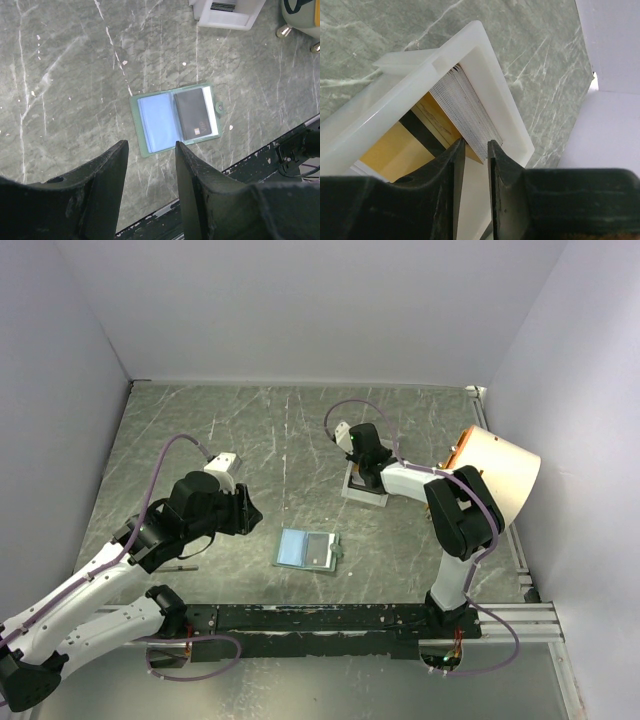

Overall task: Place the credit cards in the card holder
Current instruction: Pick up the credit card from the storage box.

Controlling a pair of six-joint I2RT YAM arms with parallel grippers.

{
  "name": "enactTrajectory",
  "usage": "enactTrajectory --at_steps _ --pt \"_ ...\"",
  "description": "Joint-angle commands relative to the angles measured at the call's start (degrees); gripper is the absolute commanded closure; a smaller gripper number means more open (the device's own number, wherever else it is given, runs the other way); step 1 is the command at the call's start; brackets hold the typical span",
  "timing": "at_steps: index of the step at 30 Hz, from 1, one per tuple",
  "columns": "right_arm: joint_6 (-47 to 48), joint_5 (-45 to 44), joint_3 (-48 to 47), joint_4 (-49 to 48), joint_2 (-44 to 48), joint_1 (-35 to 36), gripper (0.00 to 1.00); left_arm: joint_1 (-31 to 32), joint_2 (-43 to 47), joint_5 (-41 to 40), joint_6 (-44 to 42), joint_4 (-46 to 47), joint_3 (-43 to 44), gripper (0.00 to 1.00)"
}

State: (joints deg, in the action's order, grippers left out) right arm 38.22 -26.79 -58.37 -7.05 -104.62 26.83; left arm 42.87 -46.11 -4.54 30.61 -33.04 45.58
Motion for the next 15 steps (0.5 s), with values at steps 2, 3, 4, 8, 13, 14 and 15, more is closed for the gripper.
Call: enactTrajectory --at_steps 2,3,4,8,13,14,15 --pt "0.27 3.46 -1.11 1.44 0.68 -0.98 0.73 0.25 0.69 -0.89 -0.16 -0.71 0.44 0.47" --pt "0.28 3.97 -0.71 1.51 0.79 -0.99 0.71 0.28 0.67 -0.91 -0.13 -0.76 0.41 0.47" --pt "0.28 4.17 -0.37 1.39 0.75 -0.99 0.7 0.28 0.78 -0.99 -0.17 -0.8 0.46 0.47" --pt "0.57 3.99 -0.54 1.69 -0.61 -1.2 0.68 0.26 0.91 -1.0 -0.13 -0.63 0.25 0.47" --pt "1.37 2.0 -0.69 -0.13 -1.79 -1.59 0.68 0.28 0.61 -1.0 -0.22 -0.76 0.46 0.47" --pt "1.46 1.58 -0.84 -0.39 -1.93 -1.77 0.69 0.28 0.66 -0.96 -0.26 -0.72 0.44 0.47" --pt "1.61 1.49 -1.05 -0.42 -1.94 -1.78 0.69 0.2 0.64 -1.05 -0.21 -0.71 0.42 0.46"
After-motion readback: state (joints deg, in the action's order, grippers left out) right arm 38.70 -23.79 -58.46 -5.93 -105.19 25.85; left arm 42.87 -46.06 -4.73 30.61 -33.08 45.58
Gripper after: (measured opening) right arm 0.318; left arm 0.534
